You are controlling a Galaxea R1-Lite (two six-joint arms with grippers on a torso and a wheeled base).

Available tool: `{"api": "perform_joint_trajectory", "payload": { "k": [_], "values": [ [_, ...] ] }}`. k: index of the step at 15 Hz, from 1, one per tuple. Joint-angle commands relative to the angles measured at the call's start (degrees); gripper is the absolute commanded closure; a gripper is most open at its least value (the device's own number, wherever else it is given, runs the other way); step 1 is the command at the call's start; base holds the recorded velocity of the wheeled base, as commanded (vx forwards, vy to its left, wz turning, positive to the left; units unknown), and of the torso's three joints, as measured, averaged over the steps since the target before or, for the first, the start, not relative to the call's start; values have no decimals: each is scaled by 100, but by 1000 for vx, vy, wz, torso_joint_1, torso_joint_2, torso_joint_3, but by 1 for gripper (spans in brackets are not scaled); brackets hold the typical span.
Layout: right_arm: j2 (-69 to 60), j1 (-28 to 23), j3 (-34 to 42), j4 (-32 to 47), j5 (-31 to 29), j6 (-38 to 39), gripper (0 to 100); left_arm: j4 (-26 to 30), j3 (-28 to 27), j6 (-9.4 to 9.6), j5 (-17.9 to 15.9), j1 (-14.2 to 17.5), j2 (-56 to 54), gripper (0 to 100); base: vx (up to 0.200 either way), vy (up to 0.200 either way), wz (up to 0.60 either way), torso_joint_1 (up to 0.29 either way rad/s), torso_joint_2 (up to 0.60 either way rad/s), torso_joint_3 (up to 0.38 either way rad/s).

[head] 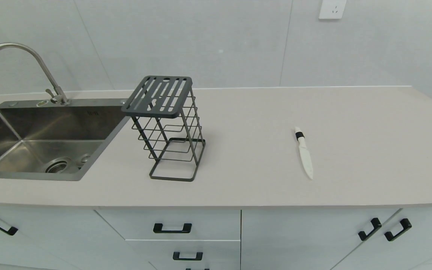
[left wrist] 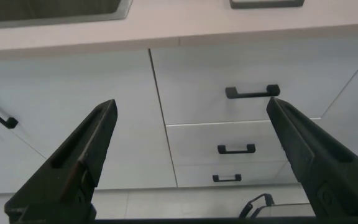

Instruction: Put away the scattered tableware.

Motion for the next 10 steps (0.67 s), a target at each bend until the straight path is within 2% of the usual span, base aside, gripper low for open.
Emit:
{"api": "perform_joint_trajectory", "payload": {
  "k": [1,10],
  "values": [
    [7,1,0,0,4,-1,0,0,0,6,0,1,7,0,0,0,0,290,-530,-256],
    [7,1,0,0,-4,7,0,0,0,-3,9,1,7,0,0,0,0,294,-575,-280]
  ]
}}
